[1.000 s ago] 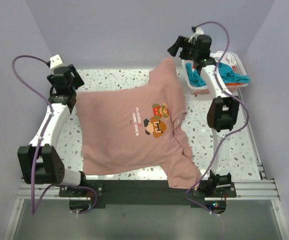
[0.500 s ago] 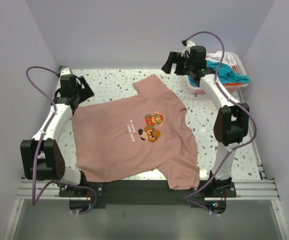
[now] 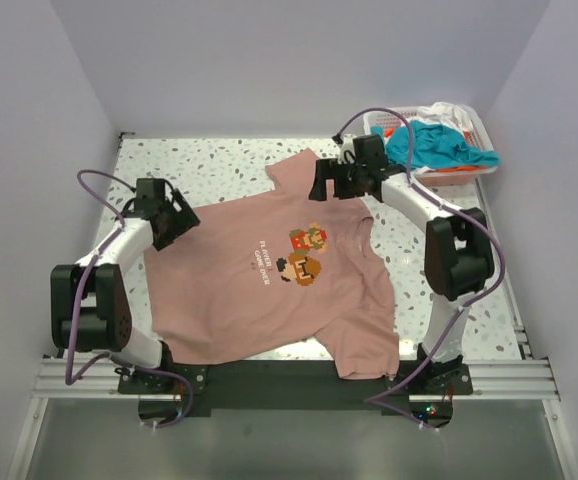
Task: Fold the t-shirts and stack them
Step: Flatten the tshirt out
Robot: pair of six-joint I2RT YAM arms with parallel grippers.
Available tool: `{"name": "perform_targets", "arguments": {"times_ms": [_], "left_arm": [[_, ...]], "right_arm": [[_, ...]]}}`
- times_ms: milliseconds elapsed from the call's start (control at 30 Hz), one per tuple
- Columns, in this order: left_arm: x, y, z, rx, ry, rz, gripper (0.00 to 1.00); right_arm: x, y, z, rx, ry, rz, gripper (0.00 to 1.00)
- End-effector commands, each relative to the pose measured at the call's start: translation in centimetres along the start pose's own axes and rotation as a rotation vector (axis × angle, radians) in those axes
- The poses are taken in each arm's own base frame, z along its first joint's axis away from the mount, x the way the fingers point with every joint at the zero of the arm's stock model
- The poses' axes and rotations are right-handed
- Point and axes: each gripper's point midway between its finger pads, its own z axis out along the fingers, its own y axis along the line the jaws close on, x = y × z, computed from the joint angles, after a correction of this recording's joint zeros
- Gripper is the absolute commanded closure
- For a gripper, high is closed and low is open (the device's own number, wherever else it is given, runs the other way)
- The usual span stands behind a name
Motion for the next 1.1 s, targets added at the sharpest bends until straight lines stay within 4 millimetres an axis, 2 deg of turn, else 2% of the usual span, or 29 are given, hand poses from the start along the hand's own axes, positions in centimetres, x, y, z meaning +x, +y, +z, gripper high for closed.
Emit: {"name": "perform_targets", "arguments": {"times_ms": [0, 267, 367, 633, 833, 867, 1067], "left_arm": [[0.7, 0.3, 1.3, -0.005, 0.013, -0.013, 0.13], [2.2, 1.3, 4.2, -0.037, 0.074, 0.012, 0.13], [2.5, 1.6, 5.0, -0.047, 0.086, 0.033, 0.12], [2.1, 1.9, 7.4, -0.064, 0.115, 0.059, 0.12], [0.3, 0.6, 9.7, -0.053, 0.109, 0.064, 0.12], [-0.3, 0.2, 10.4, -0.05, 0.104, 0.073, 0.12], [-3.2, -1.3, 13.4, -0.058, 0.092, 0.109, 0.12]], "right_arm": [[1.1, -0.8, 0.5, 0.008, 0.024, -0.023, 0.01], [3.8, -2.5, 3.7, 0.031, 0.108, 0.015, 0.01], [4.4, -3.2, 4.2, 0.052, 0.128, 0.02, 0.01], [6.4, -5.1, 6.4, 0.117, 0.183, 0.062, 0.01], [5.7, -6.6, 8.0, 0.175, 0.185, 0.071, 0.01], [4.7, -6.6, 8.2, 0.182, 0.171, 0.065, 0.01], [2.2, -7.5, 10.5, 0.182, 0.147, 0.07, 0.01]]}}
